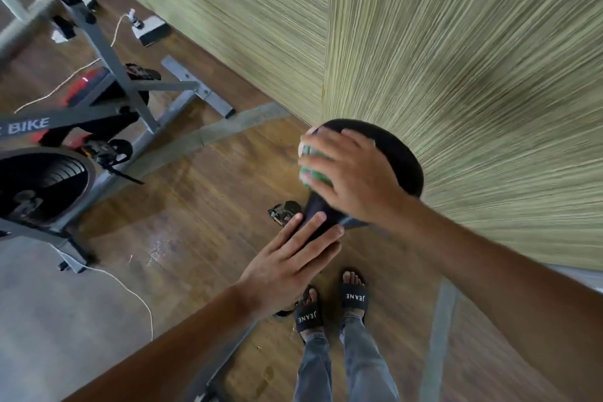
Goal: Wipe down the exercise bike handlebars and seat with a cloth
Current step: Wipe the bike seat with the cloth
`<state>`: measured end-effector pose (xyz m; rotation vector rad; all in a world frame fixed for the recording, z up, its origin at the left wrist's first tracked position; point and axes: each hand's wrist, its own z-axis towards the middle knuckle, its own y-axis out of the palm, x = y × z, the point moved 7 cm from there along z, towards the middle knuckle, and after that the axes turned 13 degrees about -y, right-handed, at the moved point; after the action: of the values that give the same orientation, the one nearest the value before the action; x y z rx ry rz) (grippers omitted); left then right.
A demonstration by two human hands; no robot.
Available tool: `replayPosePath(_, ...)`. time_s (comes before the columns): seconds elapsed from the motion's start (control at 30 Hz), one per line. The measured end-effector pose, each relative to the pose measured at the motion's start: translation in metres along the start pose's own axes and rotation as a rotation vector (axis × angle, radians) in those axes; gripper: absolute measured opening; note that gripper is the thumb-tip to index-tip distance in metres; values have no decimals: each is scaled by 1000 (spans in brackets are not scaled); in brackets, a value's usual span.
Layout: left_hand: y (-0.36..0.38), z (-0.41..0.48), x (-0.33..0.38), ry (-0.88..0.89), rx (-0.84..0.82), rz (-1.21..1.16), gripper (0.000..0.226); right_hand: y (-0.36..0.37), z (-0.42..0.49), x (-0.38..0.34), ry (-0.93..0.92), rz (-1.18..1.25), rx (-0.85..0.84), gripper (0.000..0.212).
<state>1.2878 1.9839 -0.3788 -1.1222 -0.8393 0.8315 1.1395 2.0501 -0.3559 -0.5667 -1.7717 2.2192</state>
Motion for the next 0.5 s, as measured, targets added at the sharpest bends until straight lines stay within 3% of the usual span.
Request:
replayPosePath(0.1, 0, 1, -1, 11, -1, 12, 45, -3, 34, 26, 113, -83, -114, 38)
replayPosePath(0.2, 0, 0, 0, 19, -7, 8, 40, 21, 49, -7, -193, -107, -324, 36)
replayPosePath(0.27, 0, 2, -1, 19, -7, 9, 41, 24, 61, -4, -197, -87, -443, 35)
replayPosePath(0.4, -5, -4, -1, -38, 11, -10, 50, 22, 68, 2, -54, -72, -393, 35)
replayPosePath(0.5, -18, -20, -20, -340, 85, -218, 62, 6, 21, -29, -27, 50, -158, 33)
